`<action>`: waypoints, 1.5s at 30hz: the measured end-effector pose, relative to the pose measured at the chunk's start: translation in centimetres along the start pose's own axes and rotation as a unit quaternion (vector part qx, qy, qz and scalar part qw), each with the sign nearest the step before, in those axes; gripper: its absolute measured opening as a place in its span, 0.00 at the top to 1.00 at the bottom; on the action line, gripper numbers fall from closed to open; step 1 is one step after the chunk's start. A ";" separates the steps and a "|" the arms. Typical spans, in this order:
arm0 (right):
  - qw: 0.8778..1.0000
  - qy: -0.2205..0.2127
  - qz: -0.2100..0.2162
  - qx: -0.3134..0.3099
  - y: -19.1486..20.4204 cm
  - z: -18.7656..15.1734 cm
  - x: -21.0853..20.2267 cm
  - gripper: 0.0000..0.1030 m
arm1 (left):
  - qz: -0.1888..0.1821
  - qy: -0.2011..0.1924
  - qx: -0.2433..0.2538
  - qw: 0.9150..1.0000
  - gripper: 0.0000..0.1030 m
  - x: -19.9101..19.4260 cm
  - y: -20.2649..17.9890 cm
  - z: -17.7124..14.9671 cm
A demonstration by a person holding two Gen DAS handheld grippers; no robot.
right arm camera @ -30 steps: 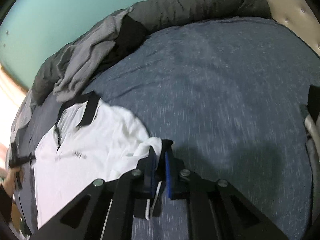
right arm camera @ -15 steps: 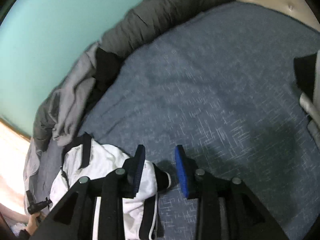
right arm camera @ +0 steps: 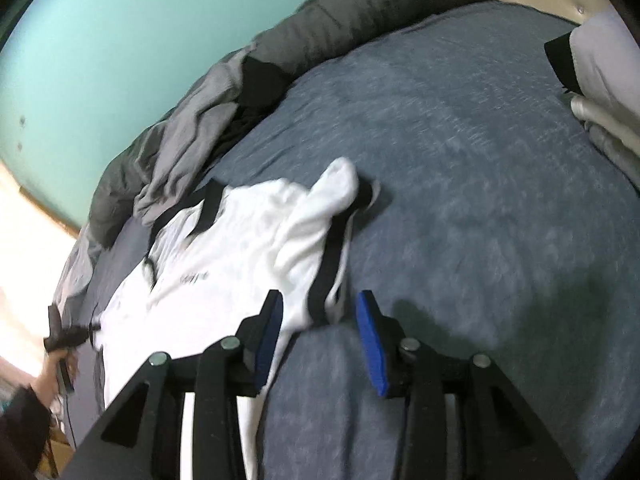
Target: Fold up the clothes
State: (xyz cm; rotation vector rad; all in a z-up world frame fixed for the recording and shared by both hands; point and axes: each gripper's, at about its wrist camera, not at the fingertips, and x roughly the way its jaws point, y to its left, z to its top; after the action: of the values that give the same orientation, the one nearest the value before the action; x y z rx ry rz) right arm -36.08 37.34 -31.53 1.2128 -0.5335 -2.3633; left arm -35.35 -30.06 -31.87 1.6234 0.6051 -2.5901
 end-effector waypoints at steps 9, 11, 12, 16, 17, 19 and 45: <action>0.998 -0.026 0.051 0.018 3.7 -4.9 -2.7 0.57 | -0.012 0.005 0.001 1.000 0.88 0.6 -2.0 0.2; 0.998 -0.028 0.054 0.020 4.1 -5.5 -3.1 0.54 | -0.021 0.007 0.016 1.000 0.88 0.6 -3.5 0.0; 0.998 -0.029 0.056 0.021 4.3 -5.8 -3.2 0.54 | -0.026 0.008 0.023 0.999 0.88 0.5 -4.3 -0.1; 0.997 -0.046 0.063 0.017 5.1 -6.6 -4.2 0.53 | -0.041 0.013 0.038 0.998 0.88 0.8 -6.9 -0.4; 0.997 -0.050 0.064 0.015 5.4 -6.7 -4.3 0.53 | -0.042 0.015 0.038 0.998 0.88 1.1 -7.4 -0.5; 0.996 -0.058 0.065 0.008 5.8 -7.0 -4.5 0.52 | -0.045 0.018 0.041 0.998 0.88 1.4 -8.3 -0.6; 0.989 -0.056 0.126 0.051 6.8 -5.6 -1.6 0.47 | 0.004 -0.040 -0.064 0.997 0.63 -1.1 -2.2 -2.1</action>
State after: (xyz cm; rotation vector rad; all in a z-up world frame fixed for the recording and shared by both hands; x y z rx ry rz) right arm -29.25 31.71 -29.97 0.9932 -0.8040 -2.2190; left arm -33.52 -27.53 -31.06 1.4745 0.7413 -2.5384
